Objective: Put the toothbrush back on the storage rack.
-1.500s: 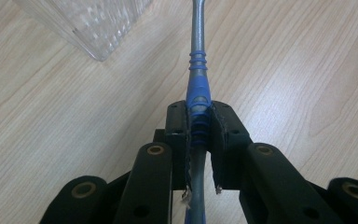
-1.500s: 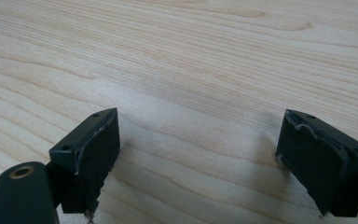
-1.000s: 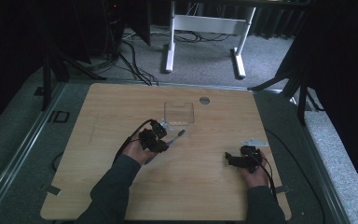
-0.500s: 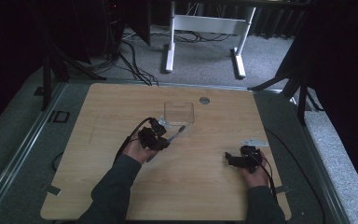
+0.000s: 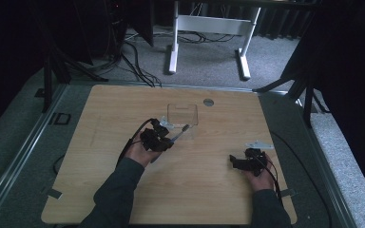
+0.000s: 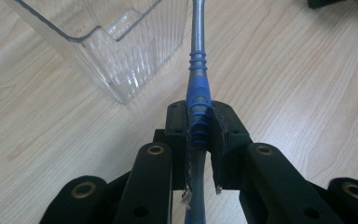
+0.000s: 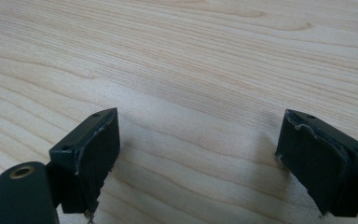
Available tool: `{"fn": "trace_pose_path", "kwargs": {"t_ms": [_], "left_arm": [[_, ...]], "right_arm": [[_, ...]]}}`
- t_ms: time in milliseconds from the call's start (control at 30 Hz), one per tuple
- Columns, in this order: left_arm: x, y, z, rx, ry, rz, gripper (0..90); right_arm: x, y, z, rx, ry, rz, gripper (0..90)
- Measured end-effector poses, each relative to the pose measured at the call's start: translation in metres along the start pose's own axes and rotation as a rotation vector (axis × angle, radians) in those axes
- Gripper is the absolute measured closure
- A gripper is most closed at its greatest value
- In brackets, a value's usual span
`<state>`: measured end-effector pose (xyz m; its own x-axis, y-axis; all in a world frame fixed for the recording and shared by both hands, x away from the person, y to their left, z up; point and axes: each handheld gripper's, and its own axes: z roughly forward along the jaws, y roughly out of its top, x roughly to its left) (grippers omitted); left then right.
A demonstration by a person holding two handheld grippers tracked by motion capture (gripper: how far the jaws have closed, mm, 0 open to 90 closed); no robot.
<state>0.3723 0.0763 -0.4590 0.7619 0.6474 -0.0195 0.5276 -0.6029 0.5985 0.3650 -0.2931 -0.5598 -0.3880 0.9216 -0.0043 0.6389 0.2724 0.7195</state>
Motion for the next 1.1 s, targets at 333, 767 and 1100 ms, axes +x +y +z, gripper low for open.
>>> {"fn": "trace_pose_path", "kwargs": {"t_ms": [333,767,1100], "left_arm": [[0.0001,0.0008,-0.0015,-0.027,0.003,-0.012,78.5],[-0.0003,0.0014,-0.0044,-0.068,0.009,-0.025,78.4],[0.0005,0.0012,-0.0081,-0.109,0.021,-0.038,78.4]], "right_arm": [[0.0002,0.0,-0.0001,0.001,0.0,0.003,12.7],[0.0002,0.0,-0.0001,0.001,0.001,0.002,12.7],[0.0,0.0,-0.0001,0.001,0.0,0.0,12.7]]}}
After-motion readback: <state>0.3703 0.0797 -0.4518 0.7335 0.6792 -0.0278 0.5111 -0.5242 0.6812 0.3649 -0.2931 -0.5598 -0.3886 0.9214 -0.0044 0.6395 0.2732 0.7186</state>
